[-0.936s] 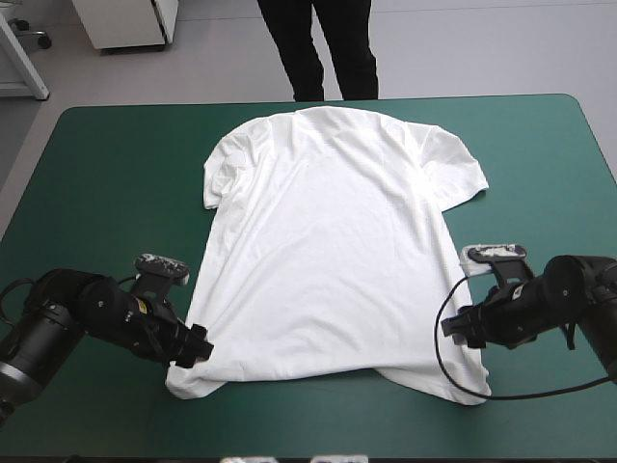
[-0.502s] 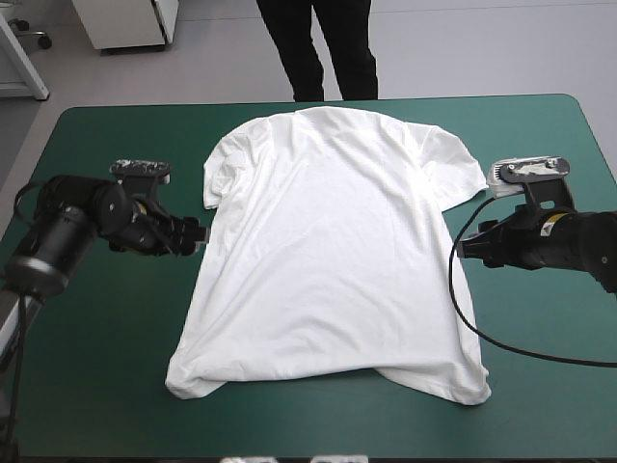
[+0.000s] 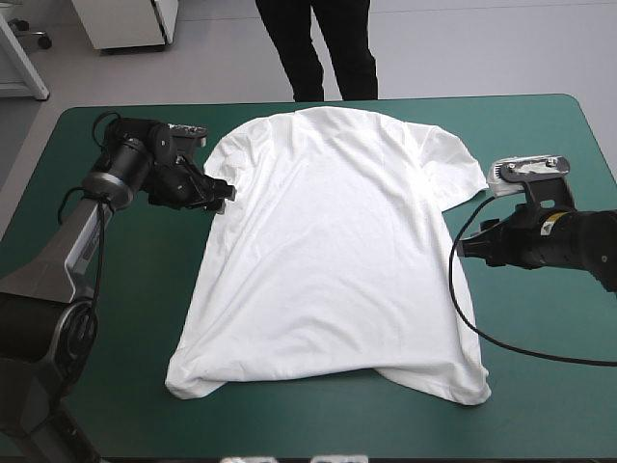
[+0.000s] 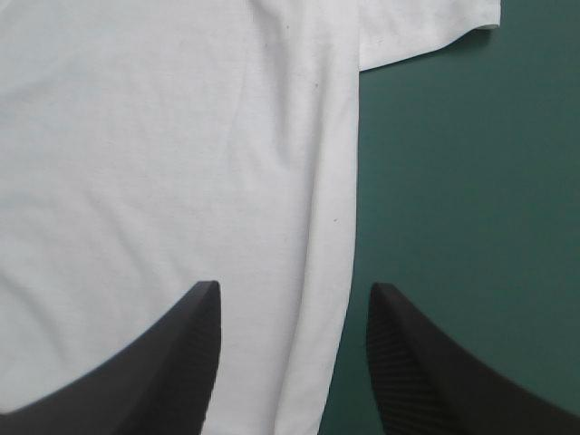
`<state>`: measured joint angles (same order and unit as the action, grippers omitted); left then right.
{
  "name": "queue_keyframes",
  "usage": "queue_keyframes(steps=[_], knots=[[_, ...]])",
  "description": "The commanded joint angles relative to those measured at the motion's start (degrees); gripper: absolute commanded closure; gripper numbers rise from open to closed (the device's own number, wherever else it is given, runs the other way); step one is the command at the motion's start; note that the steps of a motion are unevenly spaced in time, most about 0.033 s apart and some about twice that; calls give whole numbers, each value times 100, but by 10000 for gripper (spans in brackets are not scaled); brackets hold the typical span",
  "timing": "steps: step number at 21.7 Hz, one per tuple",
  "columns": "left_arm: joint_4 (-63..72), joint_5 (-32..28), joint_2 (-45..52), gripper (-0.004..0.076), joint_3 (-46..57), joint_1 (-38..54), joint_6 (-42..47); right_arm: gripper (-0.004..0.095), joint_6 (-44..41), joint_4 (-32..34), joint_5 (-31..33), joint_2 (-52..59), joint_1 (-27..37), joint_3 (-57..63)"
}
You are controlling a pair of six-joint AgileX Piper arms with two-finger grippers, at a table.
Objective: Fold the cloth
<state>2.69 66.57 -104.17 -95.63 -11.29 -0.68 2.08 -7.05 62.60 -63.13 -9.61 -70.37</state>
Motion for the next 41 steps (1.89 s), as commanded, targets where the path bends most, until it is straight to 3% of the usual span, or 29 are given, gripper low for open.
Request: queue_keyframes(steps=[1, 9, 15, 17, 18, 22, 26, 32, 41], knots=[[196, -144, 27, 160, -216, -11, -86, 444, 13, 20, -258, 82, 34, -196], [352, -700, -732, 225, -216, -25, -175, 444, -106, 91, -266, 82, 34, -196], [724, -743, -1172, 240, -216, -47, -175, 445, -122, 164, -283, -85, 34, -196], [750, -743, -1213, 341, -216, -131, -175, 445, -148, 164, -367, -291, 34, -196], [786, -743, -1213, 448, -216, -171, -200, 445, -242, 152, -493, -435, 34, -196], [803, -754, -1213, 736, -216, -273, -306, 441, -453, 121, -553, -959, 34, -433], [814, -757, -1213, 733, -216, -303, -377, 377, 1, -64, -326, -1675, 34, -1118], [814, -720, -1213, 733, -216, -303, -376, 368, -208, -108, 237, -3106, 34, -2169], [814, -638, -1213, 733, -216, -303, -376, 368, -208, -63, -770, -4305, 34, -2251]])
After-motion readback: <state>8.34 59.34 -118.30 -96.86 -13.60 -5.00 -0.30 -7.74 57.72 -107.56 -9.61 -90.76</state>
